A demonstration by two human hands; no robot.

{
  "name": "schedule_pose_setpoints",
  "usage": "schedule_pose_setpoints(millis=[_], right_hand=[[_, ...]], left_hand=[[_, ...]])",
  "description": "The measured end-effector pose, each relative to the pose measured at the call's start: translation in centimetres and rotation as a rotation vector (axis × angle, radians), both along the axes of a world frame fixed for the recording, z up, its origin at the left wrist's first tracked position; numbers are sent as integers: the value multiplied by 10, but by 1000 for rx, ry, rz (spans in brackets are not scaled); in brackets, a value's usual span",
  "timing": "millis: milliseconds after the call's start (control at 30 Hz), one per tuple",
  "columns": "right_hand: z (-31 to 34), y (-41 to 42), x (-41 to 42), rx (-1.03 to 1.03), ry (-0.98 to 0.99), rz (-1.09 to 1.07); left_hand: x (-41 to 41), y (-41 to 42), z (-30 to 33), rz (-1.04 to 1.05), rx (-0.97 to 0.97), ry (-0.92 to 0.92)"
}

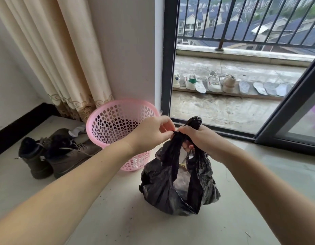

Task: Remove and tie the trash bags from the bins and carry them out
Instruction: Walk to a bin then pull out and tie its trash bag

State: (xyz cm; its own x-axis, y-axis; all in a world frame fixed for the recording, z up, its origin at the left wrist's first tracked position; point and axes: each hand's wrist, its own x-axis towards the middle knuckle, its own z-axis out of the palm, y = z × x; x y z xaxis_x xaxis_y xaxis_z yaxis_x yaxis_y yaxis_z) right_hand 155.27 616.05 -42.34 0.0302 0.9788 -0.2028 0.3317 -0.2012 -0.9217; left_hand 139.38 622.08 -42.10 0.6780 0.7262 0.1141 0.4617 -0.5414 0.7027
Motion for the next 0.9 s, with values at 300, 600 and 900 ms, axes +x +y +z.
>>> schedule_pose_setpoints(millis=[300, 600, 900], right_hand=[[-14, 2, 8, -98, 151, 35], [-4, -3, 18, -140, 349, 224], [-37, -3, 20, 111, -812, 114]], left_hand=[[3, 7, -14, 291, -292, -379], [13, 2, -62, 72, -700, -285], [13, -4, -57, 39, -1057, -192]])
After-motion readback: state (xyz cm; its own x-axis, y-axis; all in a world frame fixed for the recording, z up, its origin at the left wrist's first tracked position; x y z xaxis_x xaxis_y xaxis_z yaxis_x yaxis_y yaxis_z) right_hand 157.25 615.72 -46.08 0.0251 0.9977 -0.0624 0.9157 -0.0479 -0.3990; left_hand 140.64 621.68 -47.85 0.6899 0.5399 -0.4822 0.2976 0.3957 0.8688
